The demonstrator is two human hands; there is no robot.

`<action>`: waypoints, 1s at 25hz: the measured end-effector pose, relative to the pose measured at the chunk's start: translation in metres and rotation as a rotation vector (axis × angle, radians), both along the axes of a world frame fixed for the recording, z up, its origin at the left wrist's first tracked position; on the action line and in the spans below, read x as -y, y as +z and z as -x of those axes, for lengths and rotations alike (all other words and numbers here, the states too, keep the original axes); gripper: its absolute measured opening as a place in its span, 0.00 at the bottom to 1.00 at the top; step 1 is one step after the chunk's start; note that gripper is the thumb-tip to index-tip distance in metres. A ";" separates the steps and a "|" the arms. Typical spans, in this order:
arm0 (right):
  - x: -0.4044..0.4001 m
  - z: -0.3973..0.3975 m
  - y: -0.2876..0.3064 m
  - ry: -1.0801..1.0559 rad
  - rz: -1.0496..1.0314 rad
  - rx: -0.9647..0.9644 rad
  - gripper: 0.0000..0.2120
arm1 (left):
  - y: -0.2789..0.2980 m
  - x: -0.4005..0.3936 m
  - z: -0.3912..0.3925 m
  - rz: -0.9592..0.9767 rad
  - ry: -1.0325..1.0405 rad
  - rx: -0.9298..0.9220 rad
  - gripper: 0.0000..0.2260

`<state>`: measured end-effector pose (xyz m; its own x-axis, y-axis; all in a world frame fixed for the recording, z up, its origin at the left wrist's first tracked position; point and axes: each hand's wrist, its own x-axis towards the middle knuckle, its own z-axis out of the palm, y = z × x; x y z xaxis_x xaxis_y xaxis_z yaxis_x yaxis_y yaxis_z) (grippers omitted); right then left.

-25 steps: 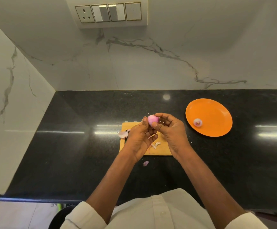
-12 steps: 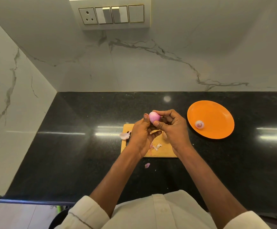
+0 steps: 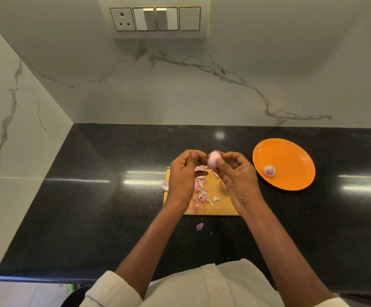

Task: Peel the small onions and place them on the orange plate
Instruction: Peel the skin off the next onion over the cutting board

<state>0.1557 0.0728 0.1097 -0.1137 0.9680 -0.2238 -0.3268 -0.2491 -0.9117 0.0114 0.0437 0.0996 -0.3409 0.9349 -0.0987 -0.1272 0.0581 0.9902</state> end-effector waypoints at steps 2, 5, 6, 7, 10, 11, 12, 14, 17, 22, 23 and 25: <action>0.001 0.000 -0.003 0.015 -0.023 0.037 0.19 | 0.001 0.001 0.005 0.005 0.016 0.042 0.10; 0.005 -0.002 -0.004 0.034 -0.077 0.149 0.17 | -0.003 0.005 0.011 0.012 -0.047 0.057 0.10; 0.005 -0.003 -0.005 0.031 -0.109 0.209 0.18 | -0.003 0.005 0.012 0.020 -0.071 0.054 0.11; 0.005 -0.004 -0.004 0.034 -0.137 0.273 0.18 | -0.004 0.006 0.013 0.028 -0.088 0.057 0.12; 0.002 -0.002 -0.004 0.049 -0.199 0.440 0.19 | -0.004 0.005 0.015 0.032 -0.079 0.044 0.12; 0.002 -0.001 -0.005 0.043 -0.216 0.474 0.20 | -0.005 0.005 0.016 0.037 -0.069 0.016 0.11; 0.002 -0.001 -0.006 0.033 -0.235 0.503 0.20 | -0.006 0.005 0.016 0.039 -0.071 -0.007 0.11; 0.003 -0.001 -0.007 0.022 -0.283 0.548 0.21 | -0.007 0.006 0.016 0.037 -0.088 -0.001 0.11; 0.004 -0.002 -0.009 0.052 -0.338 0.570 0.22 | -0.006 0.006 0.016 0.033 -0.085 -0.027 0.08; 0.007 0.004 -0.004 0.071 -0.358 0.523 0.22 | -0.004 0.001 0.012 0.032 0.005 -0.047 0.04; 0.007 0.003 -0.004 0.064 -0.330 0.488 0.22 | -0.004 0.001 0.013 0.047 -0.005 -0.007 0.04; 0.007 0.001 -0.003 0.048 -0.244 0.361 0.21 | -0.002 0.003 0.018 0.071 -0.052 0.159 0.06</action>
<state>0.1551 0.0663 0.1062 -0.1164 0.9930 -0.0224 0.0299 -0.0190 -0.9994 -0.0063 0.0408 0.0971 -0.2676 0.9396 -0.2135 -0.2770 0.1372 0.9510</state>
